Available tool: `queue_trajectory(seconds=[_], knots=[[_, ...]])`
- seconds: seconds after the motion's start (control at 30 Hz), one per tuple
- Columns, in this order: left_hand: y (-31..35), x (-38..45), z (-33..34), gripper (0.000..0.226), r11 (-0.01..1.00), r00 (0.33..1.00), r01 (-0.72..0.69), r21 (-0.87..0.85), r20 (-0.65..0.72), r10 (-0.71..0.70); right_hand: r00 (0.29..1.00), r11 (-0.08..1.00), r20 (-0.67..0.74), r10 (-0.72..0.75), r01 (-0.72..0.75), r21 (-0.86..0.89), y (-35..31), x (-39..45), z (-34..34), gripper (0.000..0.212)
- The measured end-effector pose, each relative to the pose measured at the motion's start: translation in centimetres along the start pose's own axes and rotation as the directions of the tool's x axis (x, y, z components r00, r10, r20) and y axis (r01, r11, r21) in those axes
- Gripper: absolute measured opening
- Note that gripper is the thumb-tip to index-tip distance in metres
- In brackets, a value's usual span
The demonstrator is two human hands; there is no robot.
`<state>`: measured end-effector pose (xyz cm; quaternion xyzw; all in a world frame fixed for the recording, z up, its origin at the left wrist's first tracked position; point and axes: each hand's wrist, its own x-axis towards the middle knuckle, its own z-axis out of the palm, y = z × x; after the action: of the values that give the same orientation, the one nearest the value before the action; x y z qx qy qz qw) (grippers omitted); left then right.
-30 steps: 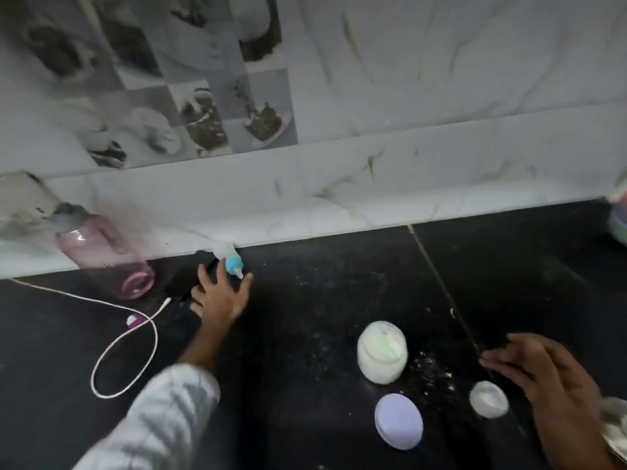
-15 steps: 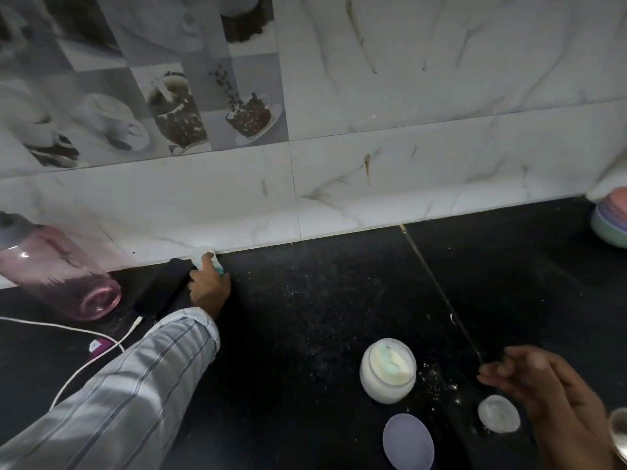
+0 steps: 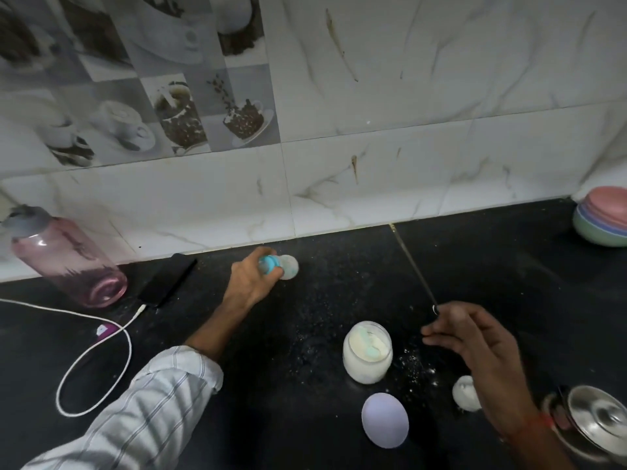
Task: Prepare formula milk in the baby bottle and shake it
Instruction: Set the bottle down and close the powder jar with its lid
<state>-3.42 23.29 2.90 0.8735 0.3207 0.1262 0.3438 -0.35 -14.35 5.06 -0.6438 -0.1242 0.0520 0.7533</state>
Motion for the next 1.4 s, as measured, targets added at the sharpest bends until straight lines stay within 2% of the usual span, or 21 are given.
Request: queue_trajectory(seconds=[0.13,0.37,0.47,0.57,0.67,0.73,0.83,0.9,0.97,1.03,1.07,1.1,1.13,1.17,1.2,1.23,1.27,1.3,1.37,1.4], knots=[[5.4,-3.8,-0.2,0.039,0.991,0.987,-0.136,-0.012,0.082,0.137,0.994,0.998,0.108,-0.001,0.008,-0.07,-0.4,-0.4,0.4,0.025],[14.2,-10.0,1.0,0.034,0.93,0.907,-0.359,-0.084,0.203,0.368,0.993,0.987,0.112,-0.026,0.043,-0.152,-1.6,-0.3,-1.6,0.021],[16.9,-12.3,1.9,0.032,0.894,0.862,-0.435,-0.105,0.239,0.448,0.978,0.913,0.173,-0.118,0.175,-0.369,-1.9,-0.3,-3.1,0.054],[19.9,-14.5,3.6,0.03,0.838,0.787,-0.529,-0.133,0.293,0.543,0.947,0.784,0.303,-0.108,0.269,-0.559,-2.7,-0.5,-4.9,0.092],[22.4,-16.7,6.0,0.034,0.806,0.731,-0.572,-0.156,0.349,0.586,0.911,0.717,0.396,-0.117,0.354,-0.6,-3.7,-1.0,-6.7,0.101],[23.6,-17.8,7.4,0.05,0.8,0.722,-0.58,-0.153,0.358,0.592,0.916,0.721,0.372,-0.15,0.359,-0.593,-4.2,-1.5,-8.0,0.101],[24.9,-19.0,9.0,0.079,0.813,0.72,-0.527,-0.246,0.379,0.581,0.967,0.877,0.172,-0.187,0.243,-0.415,-4.9,-2.2,-9.8,0.105],[25.2,-19.4,9.5,0.08,0.816,0.73,-0.464,-0.346,0.371,0.573,0.989,0.983,-0.01,-0.146,0.144,-0.116,-5.9,-2.7,-11.0,0.113],[25.0,-20.0,10.2,0.075,0.815,0.743,-0.422,-0.398,0.362,0.562,0.991,0.979,-0.123,-0.059,0.081,0.188,-6.9,-3.0,-12.3,0.109],[24.3,-20.6,10.9,0.07,0.825,0.761,-0.363,-0.434,0.373,0.531,0.988,0.913,-0.154,-0.011,0.073,0.402,-7.3,-3.2,-13.5,0.1],[24.0,-20.9,11.3,0.067,0.829,0.773,-0.327,-0.453,0.377,0.511,0.989,0.892,-0.147,-0.003,0.069,0.447,-7.4,-3.5,-13.7,0.098],[23.6,-21.1,11.6,0.063,0.83,0.788,-0.294,-0.474,0.371,0.491,0.992,0.912,-0.121,-0.025,0.072,0.404,-7.3,-3.7,-13.9,0.101],[23.3,-21.2,11.8,0.06,0.826,0.805,-0.268,-0.495,0.356,0.475,0.996,0.966,-0.059,-0.074,0.086,0.244,-7.0,-4.0,-14.2,0.106],[23.1,-21.3,12.0,0.057,0.822,0.821,-0.246,-0.514,0.341,0.458,0.991,0.994,0.066,-0.113,0.113,0.01,-6.3,-4.2,-14.3,0.111],[22.9,-21.4,12.1,0.056,0.818,0.835,-0.224,-0.529,0.329,0.441,0.971,0.973,0.219,-0.097,0.138,-0.184,-5.9,-4.6,-14.3,0.113],[22.8,-21.5,12.2,0.055,0.813,0.845,-0.206,-0.544,0.32,0.428,0.948,0.954,0.316,-0.044,0.134,-0.267,-5.4,-4.8,-14.5,0.113],[22.7,-21.7,12.2,0.054,0.805,0.851,-0.192,-0.561,0.313,0.421,0.949,0.969,0.315,-0.034,0.108,-0.22,-5.1,-4.9,-14.7,0.113],[22.7,-21.9,12.2,0.052,0.795,0.855,-0.182,-0.578,0.307,0.418,0.968,0.989,0.238,-0.082,0.109,-0.102,-5.2,-4.9,-14.9,0.111],[22.5,-22.3,12.1,0.047,0.781,0.86,-0.169,-0.601,0.297,0.415,0.99,0.962,-0.083,-0.116,0.132,0.24,-5.6,-4.3,-15.5,0.106],[22.4,-22.5,12.1,0.043,0.776,0.862,-0.168,-0.608,0.291,0.415,0.971,0.909,-0.227,-0.08,0.164,0.382,-5.7,-3.8,-15.7,0.104]])
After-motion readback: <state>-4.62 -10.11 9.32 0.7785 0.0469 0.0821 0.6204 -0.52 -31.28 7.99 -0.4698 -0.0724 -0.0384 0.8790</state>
